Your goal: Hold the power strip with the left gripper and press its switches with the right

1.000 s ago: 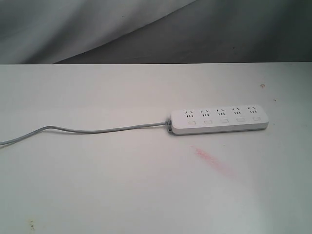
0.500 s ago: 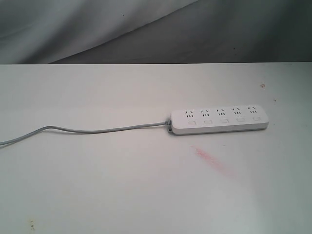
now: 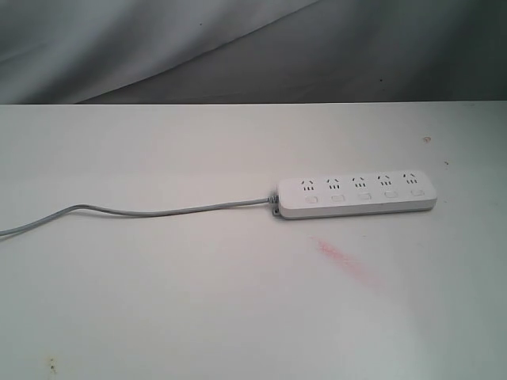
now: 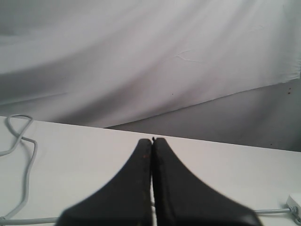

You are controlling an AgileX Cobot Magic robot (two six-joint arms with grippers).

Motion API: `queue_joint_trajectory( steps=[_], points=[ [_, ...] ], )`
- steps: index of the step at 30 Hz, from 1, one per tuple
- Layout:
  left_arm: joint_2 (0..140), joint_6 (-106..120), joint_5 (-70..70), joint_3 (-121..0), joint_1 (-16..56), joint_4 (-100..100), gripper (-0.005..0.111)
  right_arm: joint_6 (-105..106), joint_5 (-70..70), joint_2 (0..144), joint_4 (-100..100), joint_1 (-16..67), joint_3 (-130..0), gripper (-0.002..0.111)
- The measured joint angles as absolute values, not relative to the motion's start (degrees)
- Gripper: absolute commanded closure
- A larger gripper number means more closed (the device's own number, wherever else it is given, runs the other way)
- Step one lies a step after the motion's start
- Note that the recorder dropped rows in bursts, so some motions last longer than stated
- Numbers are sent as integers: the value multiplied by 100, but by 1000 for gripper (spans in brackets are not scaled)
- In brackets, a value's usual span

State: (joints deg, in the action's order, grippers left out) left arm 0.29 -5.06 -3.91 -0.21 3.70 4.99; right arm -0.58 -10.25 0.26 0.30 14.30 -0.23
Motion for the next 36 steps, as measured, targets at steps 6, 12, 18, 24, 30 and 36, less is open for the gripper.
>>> queue_joint_trajectory(
  steps=[6, 12, 18, 24, 30, 36],
  points=[
    [29, -506, -391, -21, 370, 499, 107, 0, -1014, 26, 78, 1430, -23, 108],
    [29, -519, -391, -21, 370, 499, 107, 0, -1014, 26, 91, 1430, -23, 108],
    [29, -519, -391, -21, 370, 499, 107, 0, -1014, 26, 91, 1260, -23, 108],
    [29, -519, -391, -21, 370, 499, 107, 0, -1014, 26, 91, 1215, -23, 108],
    [29, -519, -391, -21, 370, 499, 107, 0, -1014, 26, 91, 929, -23, 108],
    [29, -519, -391, -21, 370, 499, 107, 0, -1014, 26, 91, 929, -23, 108]
  ],
)
